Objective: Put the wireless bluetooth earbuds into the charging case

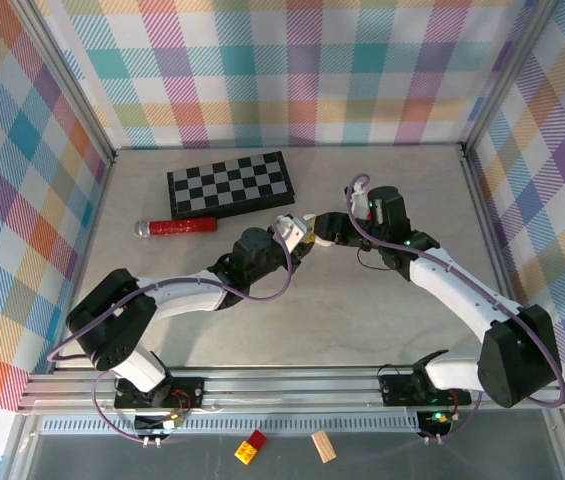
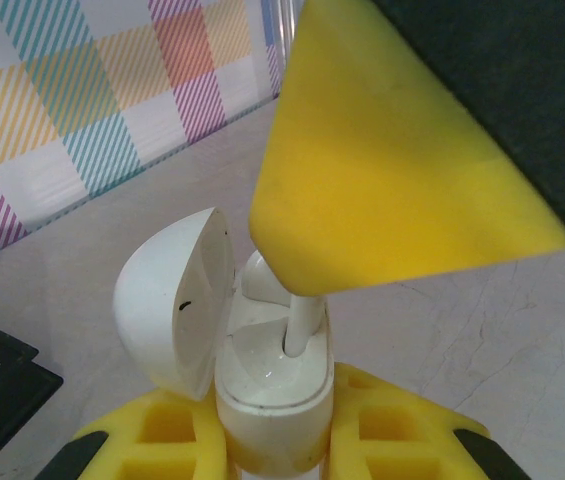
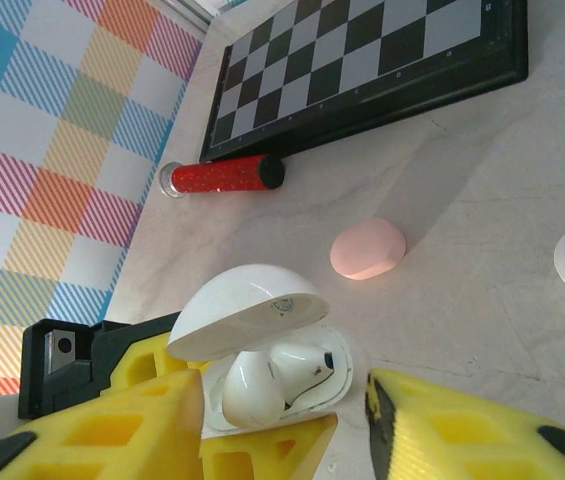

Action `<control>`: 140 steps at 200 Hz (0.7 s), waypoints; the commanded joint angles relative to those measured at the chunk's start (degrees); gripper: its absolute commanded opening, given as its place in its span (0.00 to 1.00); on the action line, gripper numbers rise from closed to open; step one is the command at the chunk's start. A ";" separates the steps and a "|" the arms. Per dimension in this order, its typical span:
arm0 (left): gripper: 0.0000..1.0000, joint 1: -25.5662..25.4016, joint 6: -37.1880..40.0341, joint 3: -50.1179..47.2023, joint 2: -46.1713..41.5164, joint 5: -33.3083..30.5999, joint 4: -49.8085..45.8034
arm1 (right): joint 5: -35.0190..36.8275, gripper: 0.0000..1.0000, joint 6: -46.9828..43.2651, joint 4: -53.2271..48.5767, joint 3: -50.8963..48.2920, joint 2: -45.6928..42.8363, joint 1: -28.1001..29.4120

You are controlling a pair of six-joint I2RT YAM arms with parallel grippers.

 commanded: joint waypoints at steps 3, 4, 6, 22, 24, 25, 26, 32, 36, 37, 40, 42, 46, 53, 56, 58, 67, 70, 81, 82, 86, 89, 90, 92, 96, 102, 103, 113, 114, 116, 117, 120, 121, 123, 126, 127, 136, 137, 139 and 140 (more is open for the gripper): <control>0.17 -0.74 -0.44 1.88 -1.07 0.98 3.10 | 0.01 0.50 -0.61 -0.55 1.30 -2.12 -0.09; 0.17 -0.74 -0.45 1.90 -1.07 1.06 3.13 | 0.01 0.50 -0.65 -0.49 1.32 -2.18 -0.09; 0.17 -0.74 -0.46 1.91 -1.03 1.12 3.16 | 0.05 0.51 -0.62 -0.53 1.38 -2.22 -0.09; 0.17 -0.75 -0.55 1.91 -0.83 1.16 3.09 | 0.19 0.54 -0.66 -0.61 1.58 -2.70 -0.11; 0.17 -0.76 -0.51 1.91 -0.82 1.27 3.08 | 0.21 0.54 -0.62 -0.51 1.60 -2.81 -0.10; 0.17 -0.75 -0.49 1.91 -0.77 1.25 3.12 | 0.20 0.55 -0.66 -0.42 1.64 -2.87 -0.09; 0.17 -0.79 -0.47 1.91 -0.74 1.28 3.14 | 0.23 0.55 -0.63 -0.42 1.67 -2.91 -0.09; 0.17 -0.76 -0.55 1.84 -0.72 1.31 3.16 | 0.31 0.56 -0.60 -0.59 1.79 -3.09 -0.09; 0.17 -0.75 -0.55 1.83 -0.72 1.31 3.09 | 0.20 0.56 -0.60 -0.55 1.85 -3.26 -0.09; 0.17 -0.79 -0.59 1.83 -0.72 1.31 3.13 | 0.24 0.56 -0.60 -0.48 1.86 -3.27 -0.09; 0.17 -0.77 -0.59 1.83 -0.72 1.39 3.15 | 0.30 0.57 -0.62 -0.46 1.94 -3.36 -0.09; 0.17 -0.75 -0.58 1.76 -0.72 1.35 3.18 | 0.35 0.57 -0.54 -0.50 1.95 -3.44 -0.09; 0.17 -0.74 -0.64 1.69 -0.72 1.39 3.24 | 0.51 0.57 -0.42 -0.57 2.11 -3.54 -0.17; 0.17 -0.74 -0.67 1.57 -0.79 1.31 3.31 | 1.03 0.57 -0.25 -0.87 2.37 -3.72 -0.18; 0.17 -0.79 -0.71 1.49 -0.81 1.39 3.36 | 1.32 0.56 -0.22 -1.19 2.46 -3.73 -0.18; 0.17 -0.75 -0.70 1.41 -0.81 1.40 3.41 | 1.55 0.56 -0.13 -1.41 2.54 -3.73 -0.18; 0.17 -0.74 -0.70 1.22 -0.96 1.40 3.68 | 2.78 0.56 0.15 -2.53 3.11 -3.65 -0.25; 0.17 -0.76 -0.66 1.13 -0.98 1.47 3.73 | 3.27 0.56 0.33 -3.10 3.34 -3.52 -0.25; 0.17 -0.74 -0.71 0.99 -1.15 1.48 3.94 | 4.45 0.49 0.59 -5.26 4.23 -2.85 -0.40; 0.17 -0.79 -0.67 0.97 -1.16 1.49 3.95 | 4.47 0.48 0.57 -5.48 4.33 -2.76 -0.42; 0.17 -0.80 -0.71 0.95 -1.24 1.49 3.87 | 4.56 0.46 0.62 -6.36 4.82 -2.33 -0.44; 0.17 -0.81 -0.65 0.95 -1.31 1.47 3.84 | 4.58 0.44 0.60 -7.00 5.11 -1.99 -0.52; 0.17 -0.78 -0.69 0.95 -1.32 1.48 3.86 | 4.58 0.44 0.62 -7.18 5.20 -1.89 -0.48; 0.17 -0.75 -0.70 0.95 -1.33 1.44 3.82 | 4.58 0.43 0.54 -7.50 5.38 -1.71 -0.52; 0.17 -0.74 -0.70 0.84 -1.34 1.47 3.86 | 4.54 0.42 0.49 -7.84 5.63 -1.42 -0.53; 0.17 -0.75 -0.72 0.86 -1.36 1.47 3.86 | 4.14 0.41 0.38 -7.67 5.63 -1.04 -0.53; 0.17 -0.74 -0.72 0.81 -1.39 1.52 3.86 | 4.01 0.41 0.37 -7.61 5.59 -0.98 -0.53; 0.17 -0.74 -0.57 0.81 -1.34 1.65 3.63 | 2.79 0.38 0.66 -6.60 5.26 -0.70 -0.54; 0.17 -0.74 -0.56 0.79 -1.34 1.66 3.62 | 2.67 0.37 0.64 -6.50 5.23 -0.68 -0.58; 0.17 -0.74 -0.49 0.84 -1.34 1.66 3.56 | 2.48 0.37 0.70 -6.47 5.21 -0.64 -0.57; 0.17 -0.74 -0.48 0.85 -1.34 1.71 3.54 | 2.39 0.36 0.71 -6.48 5.25 -0.60 -0.55; 0.17 -0.81 -0.52 0.84 -1.34 1.70 3.52 | 2.12 0.36 0.71 -6.42 5.29 -0.57 -0.58; 0.17 -0.77 -0.54 0.85 -1.34 1.73 3.47 | 2.03 0.35 0.76 -6.41 5.29 -0.52 -0.55; 0.17 -0.77 -0.48 0.86 -1.34 1.79 3.44 | 1.86 0.35 0.77 -6.36 5.34 -0.49 -0.56; 0.17 -0.77 -0.55 0.84 -1.34 1.83 3.43 | 1.66 0.34 0.80 -6.31 5.42 -0.47 -0.60; 0.17 -0.75 -0.55 0.85 -1.34 1.83 3.43 | 1.62 0.33 0.76 -6.26 5.45 -0.47 -0.57; 0.17 -0.75 -0.67 0.69 -1.34 1.91 3.43 | 1.57 0.31 0.65 -6.45 5.59 -0.51 -0.54; 0.17 -0.74 -0.65 0.64 -1.34 1.92 3.43 | 1.58 0.30 0.68 -6.56 5.62 -0.54 -0.58; 0.17 -0.74 -0.66 0.67 -1.34 1.93 3.47 | 1.59 0.30 0.64 -6.64 5.57 -0.56 -0.54; 0.17 -0.74 -0.65 0.68 -1.34 1.93 3.49 | 1.63 0.29 0.59 -6.69 5.57 -0.56 -0.54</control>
